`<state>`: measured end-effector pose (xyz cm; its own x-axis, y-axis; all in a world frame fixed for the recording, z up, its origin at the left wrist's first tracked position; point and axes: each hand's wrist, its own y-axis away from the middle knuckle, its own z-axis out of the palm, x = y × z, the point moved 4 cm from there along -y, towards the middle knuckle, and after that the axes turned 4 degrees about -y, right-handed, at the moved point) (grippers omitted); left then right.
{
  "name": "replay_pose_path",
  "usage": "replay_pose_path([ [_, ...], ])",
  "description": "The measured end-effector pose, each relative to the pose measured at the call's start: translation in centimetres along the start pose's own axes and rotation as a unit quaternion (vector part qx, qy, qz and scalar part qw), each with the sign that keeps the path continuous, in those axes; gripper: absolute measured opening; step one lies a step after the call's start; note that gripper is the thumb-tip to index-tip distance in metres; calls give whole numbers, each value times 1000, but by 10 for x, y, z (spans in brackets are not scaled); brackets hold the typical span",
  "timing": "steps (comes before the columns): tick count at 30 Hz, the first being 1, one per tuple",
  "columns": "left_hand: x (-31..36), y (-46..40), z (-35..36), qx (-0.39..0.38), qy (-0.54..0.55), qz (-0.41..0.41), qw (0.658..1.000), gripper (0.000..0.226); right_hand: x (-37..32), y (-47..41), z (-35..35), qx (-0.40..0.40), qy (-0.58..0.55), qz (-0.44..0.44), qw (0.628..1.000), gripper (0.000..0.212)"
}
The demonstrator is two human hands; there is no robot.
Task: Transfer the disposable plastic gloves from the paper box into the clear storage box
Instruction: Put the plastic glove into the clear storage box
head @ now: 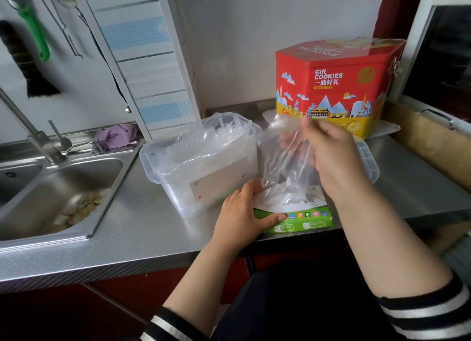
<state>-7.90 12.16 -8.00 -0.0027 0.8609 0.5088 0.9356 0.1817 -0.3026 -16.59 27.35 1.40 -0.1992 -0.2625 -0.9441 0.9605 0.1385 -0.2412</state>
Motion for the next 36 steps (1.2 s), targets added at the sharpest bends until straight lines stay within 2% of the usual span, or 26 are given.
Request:
replay_pose_path([
  [3, 0, 2, -1, -2, 0, 8, 1000, 86, -20, -9, -4, 23, -151, 6, 988, 22],
  [8, 3, 7, -6, 30, 17, 38, 999, 70, -25, -9, -1, 17, -256, 62, 965, 33],
  [10, 5, 11, -13, 88, 10, 55, 995, 54, -24, -10, 2, 32, -266, 66, 961, 32],
  [12, 7, 18, -28, 190, -12, 98, 977, 34, -33, -9, 10, 70, -281, 34, 956, 27],
  [14, 7, 25, -46, 311, -44, 156, 937, 21, -52, -10, 26, 83, -286, -29, 954, 20],
  [15, 4, 28, -56, 360, -60, 167, 916, 20, -62, -10, 38, 58, -278, -71, 956, 23],
  [18, -17, 24, -82, 445, -124, 104, 881, 25, -80, -11, 80, -39, -126, -229, 965, 28],
  [20, -37, 18, -91, 449, -155, 47, 879, 31, -72, -13, 119, -144, 12, -280, 949, 19],
  [21, -45, 16, -93, 444, -158, 30, 882, 35, -63, -16, 137, -203, 86, -283, 933, 21],
  [23, -60, 16, -94, 435, -154, 22, 887, 42, -34, -26, 169, -314, 246, -241, 885, 33],
  [26, -68, 20, -90, 432, -141, 47, 890, 41, 12, -40, 191, -434, 448, -142, 768, 42],
  [28, -69, 21, -91, 427, -124, 59, 894, 41, 30, -40, 195, -497, 484, -83, 715, 42],
  [32, -68, 19, -92, 420, -104, 72, 899, 37, 43, -40, 200, -549, 505, -20, 666, 44],
  [34, -70, 21, -93, 421, -89, 74, 900, 37, 46, -40, 200, -559, 503, -5, 659, 45],
  [36, -70, 22, -95, 422, -72, 73, 901, 36, 50, -44, 200, -548, 479, 8, 686, 47],
])
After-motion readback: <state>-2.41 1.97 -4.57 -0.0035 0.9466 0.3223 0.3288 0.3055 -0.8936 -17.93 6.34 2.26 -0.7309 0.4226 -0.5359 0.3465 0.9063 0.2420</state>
